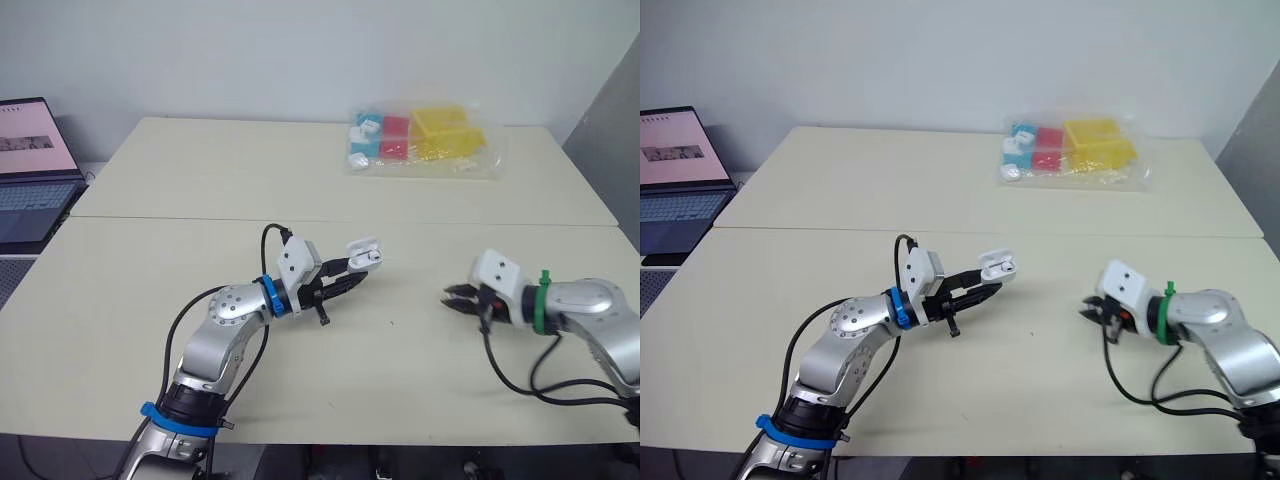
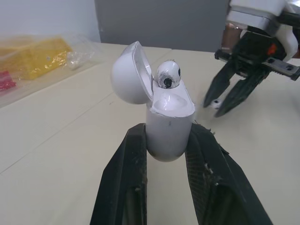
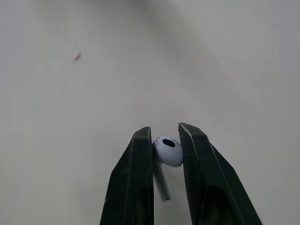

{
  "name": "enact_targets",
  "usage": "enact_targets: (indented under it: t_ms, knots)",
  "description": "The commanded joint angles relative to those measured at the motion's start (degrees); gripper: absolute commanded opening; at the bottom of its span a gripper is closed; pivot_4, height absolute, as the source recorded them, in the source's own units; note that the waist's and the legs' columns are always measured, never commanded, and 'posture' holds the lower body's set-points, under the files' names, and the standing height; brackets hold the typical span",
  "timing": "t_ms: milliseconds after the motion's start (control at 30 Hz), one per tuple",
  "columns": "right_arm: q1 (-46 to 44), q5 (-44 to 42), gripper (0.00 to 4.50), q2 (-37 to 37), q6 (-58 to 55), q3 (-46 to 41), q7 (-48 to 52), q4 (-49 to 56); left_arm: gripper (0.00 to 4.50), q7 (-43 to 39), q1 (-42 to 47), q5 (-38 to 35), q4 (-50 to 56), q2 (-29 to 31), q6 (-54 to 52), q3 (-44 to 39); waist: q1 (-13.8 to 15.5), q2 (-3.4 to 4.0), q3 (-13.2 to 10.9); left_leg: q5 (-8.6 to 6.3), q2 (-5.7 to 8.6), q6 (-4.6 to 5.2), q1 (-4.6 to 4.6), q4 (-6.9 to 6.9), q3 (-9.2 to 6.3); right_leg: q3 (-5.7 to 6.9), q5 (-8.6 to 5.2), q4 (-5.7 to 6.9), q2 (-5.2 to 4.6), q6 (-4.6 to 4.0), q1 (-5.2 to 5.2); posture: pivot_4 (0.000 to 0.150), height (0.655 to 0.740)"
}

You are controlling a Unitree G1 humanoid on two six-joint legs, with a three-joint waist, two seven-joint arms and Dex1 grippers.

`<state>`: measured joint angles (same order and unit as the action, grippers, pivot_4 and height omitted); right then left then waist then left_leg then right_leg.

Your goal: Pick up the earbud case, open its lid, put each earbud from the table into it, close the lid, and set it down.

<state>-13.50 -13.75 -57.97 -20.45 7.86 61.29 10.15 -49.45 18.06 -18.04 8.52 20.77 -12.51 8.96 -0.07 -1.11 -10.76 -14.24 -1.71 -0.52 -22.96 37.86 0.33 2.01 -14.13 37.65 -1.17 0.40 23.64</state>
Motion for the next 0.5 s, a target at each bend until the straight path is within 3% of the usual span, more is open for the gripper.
enact_targets:
  t_ms: [33,233,500]
  knots:
    - [-1.4,0.8,0.46,-2.1,9.9,1.4,10.7,-4.6,0.76,0.1,-0.5,-1.1,4.0,0.6,-0.4,-0.5,-0.1,-0.01,0.0,0.0,-0.02,0.0,0.01,0.0,-0.01,-0.01,0.0,0.0,0.0,0.0,0.0,0.15,0.7345]
    - [-5.0,2.9,0.46,-3.1,16.8,4.7,21.7,-12.0,0.76,0.4,-1.8,-1.2,6.1,1.4,-1.7,-0.8,0.0,-0.01,0.0,0.0,-0.04,0.0,0.07,0.02,-0.02,-0.01,0.0,0.09,0.01,-0.01,-0.01,0.15,0.7345]
    - [-8.7,7.7,0.46,-1.0,19.0,7.1,24.1,-17.2,0.76,0.7,-2.4,-1.4,7.3,1.8,-2.6,-1.1,0.1,-0.01,0.0,0.01,-0.02,-0.01,0.08,0.05,-0.05,-0.04,0.01,0.1,-0.02,-0.01,-0.03,0.15,0.7345]
